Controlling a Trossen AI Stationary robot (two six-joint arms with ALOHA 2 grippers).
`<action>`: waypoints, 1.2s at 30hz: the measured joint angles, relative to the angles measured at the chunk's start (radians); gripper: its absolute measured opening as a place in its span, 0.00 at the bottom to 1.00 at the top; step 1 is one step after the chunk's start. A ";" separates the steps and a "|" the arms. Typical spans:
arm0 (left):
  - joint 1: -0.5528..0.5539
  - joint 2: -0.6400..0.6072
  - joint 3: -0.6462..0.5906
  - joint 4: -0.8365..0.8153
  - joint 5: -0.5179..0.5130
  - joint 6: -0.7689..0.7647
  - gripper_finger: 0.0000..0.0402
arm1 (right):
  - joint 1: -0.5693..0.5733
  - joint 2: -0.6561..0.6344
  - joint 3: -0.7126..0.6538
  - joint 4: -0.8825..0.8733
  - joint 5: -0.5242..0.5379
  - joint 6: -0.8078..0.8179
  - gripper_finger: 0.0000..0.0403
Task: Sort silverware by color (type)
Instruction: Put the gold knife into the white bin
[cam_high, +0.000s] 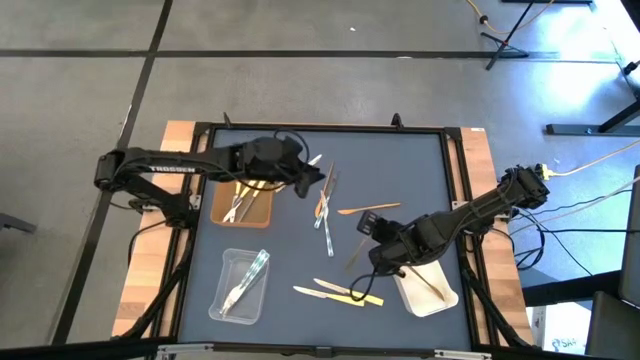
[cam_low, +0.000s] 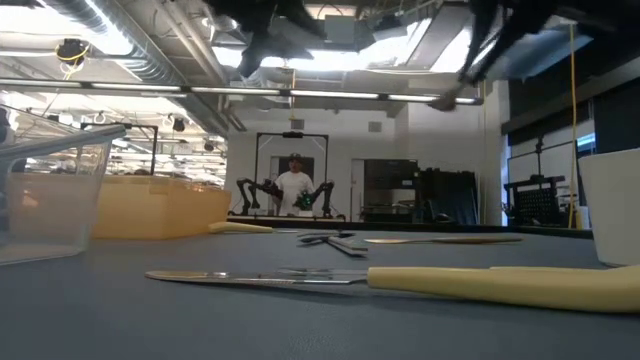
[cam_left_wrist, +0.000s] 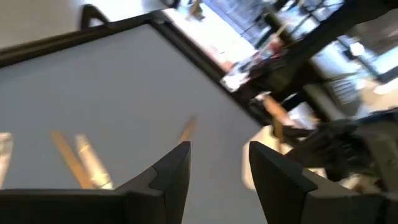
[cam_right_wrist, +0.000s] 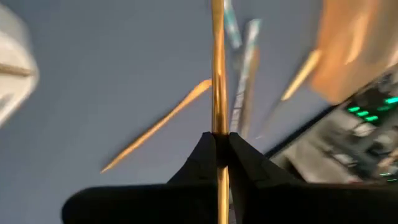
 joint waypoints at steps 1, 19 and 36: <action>-0.009 0.005 0.000 0.015 0.001 -0.010 0.39 | 0.000 0.000 0.000 0.030 0.007 -0.027 0.01; -0.172 0.066 0.000 0.022 0.010 -0.122 0.39 | -0.001 0.000 0.000 0.411 0.022 -0.317 0.01; -0.340 0.169 0.000 0.115 -0.038 -0.119 0.39 | -0.064 0.000 0.000 0.413 -0.015 -0.310 0.01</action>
